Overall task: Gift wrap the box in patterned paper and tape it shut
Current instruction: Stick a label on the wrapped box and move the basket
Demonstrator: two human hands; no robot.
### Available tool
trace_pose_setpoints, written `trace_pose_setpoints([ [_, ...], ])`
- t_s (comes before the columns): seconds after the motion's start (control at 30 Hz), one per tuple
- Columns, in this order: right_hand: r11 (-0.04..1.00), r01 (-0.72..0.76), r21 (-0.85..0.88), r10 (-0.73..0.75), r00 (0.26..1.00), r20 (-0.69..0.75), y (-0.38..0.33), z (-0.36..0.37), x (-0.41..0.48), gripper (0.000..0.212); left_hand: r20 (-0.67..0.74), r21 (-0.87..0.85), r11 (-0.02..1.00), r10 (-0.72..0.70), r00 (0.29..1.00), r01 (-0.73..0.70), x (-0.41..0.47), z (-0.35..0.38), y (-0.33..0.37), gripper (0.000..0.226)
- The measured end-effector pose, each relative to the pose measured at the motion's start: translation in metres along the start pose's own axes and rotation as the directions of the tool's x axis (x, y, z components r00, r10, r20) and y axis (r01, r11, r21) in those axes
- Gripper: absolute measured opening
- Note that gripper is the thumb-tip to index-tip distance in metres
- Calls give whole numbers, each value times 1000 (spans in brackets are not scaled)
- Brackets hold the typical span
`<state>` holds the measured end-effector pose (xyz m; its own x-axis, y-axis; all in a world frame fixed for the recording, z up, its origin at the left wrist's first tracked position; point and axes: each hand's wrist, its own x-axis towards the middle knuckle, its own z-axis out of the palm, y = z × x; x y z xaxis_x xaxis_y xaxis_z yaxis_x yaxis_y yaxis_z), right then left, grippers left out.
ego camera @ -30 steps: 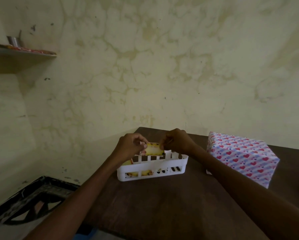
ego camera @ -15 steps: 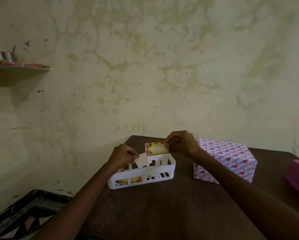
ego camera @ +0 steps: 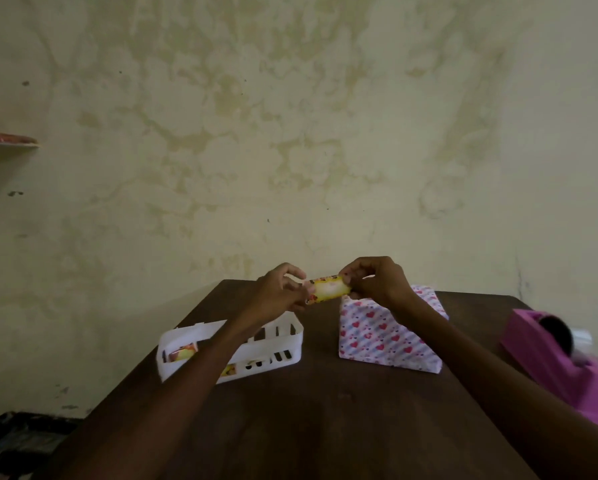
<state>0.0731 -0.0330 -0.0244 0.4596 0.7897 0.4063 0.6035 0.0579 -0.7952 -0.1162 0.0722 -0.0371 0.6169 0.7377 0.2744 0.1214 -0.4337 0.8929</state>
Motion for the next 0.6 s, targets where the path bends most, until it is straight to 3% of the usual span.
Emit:
trace_pose_setpoints([
  [0.13,992,-106,63,112,988,-110,9,-30,-2,14,-157,91,995,66,985,-52,22,41,14,26],
  [0.33,977,-172,128,198,953,-228,31,-67,-2,20,-94,106,987,133,987,-122,49,85,25,13],
  [0.47,981,-192,-17,182,953,-244,46,-77,4,8,-51,203,974,113,992,-101,62,106,26,8],
  [0.6,964,-223,-145,192,961,-200,58,-76,12,15,-20,319,944,96,995,-85,71,118,23,14],
])
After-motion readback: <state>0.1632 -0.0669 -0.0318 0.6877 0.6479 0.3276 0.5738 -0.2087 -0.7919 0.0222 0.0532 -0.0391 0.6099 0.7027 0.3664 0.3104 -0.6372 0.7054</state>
